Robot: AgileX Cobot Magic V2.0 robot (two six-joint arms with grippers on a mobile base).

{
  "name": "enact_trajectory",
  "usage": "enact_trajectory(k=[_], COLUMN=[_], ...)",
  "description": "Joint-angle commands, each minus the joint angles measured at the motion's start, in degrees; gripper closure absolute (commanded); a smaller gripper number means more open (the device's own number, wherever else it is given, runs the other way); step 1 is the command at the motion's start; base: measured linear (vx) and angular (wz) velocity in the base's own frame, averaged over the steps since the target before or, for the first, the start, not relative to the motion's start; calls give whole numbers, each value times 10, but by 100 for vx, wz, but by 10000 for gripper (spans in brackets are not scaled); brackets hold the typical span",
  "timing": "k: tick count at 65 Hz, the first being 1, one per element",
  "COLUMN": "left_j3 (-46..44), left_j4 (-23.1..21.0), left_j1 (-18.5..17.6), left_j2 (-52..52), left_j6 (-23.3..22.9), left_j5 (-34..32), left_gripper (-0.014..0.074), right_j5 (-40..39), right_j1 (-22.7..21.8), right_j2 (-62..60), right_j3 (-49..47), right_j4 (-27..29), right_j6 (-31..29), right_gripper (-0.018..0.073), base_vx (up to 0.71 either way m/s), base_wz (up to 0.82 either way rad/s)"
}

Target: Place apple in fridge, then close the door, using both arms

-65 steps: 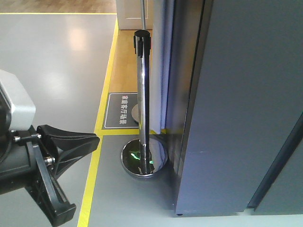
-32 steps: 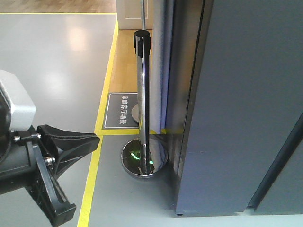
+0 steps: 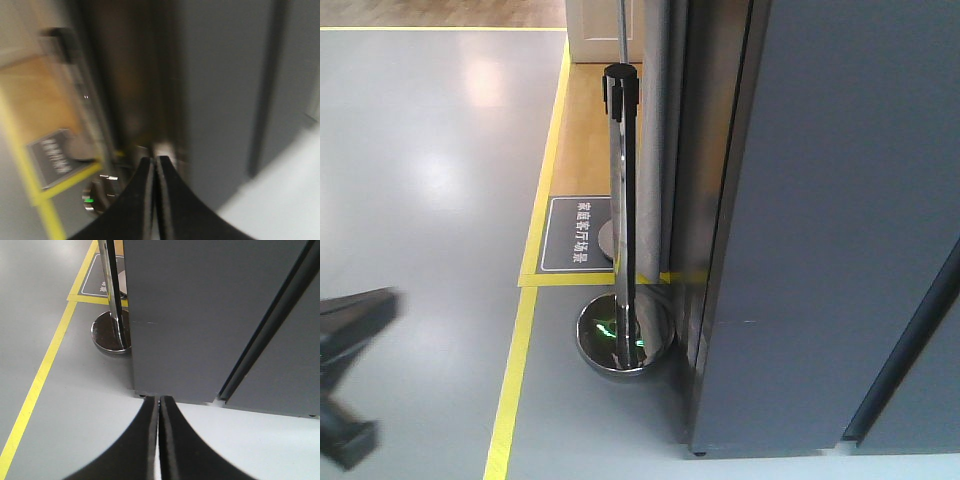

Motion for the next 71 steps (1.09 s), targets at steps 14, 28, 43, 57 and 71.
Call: enact_trajectory(k=[14, 28, 43, 57, 71], left_j3=[198, 303, 306, 306, 305], left_j4=[10, 7, 18, 26, 22], left_j1=[210, 278, 298, 297, 298], left_j2=[-245, -354, -383, -383, -381], left_j6=[-24, -40, -49, -64, -66], left_j5=[-111, -136, -116, -149, -148], left_gripper=[603, 603, 603, 603, 602], right_j5=[-34, -34, -33, -33, -33], right_j1=[0, 0, 0, 0, 0], right_j2=[7, 7, 6, 7, 7], right_j3=[-13, -13, -13, -13, -13], right_j4=[1, 1, 1, 1, 1], right_j6=[1, 1, 1, 1, 1], right_gripper=[561, 561, 561, 561, 561], base_vx=[0, 0, 0, 0, 0], base_wz=[0, 0, 0, 0, 0])
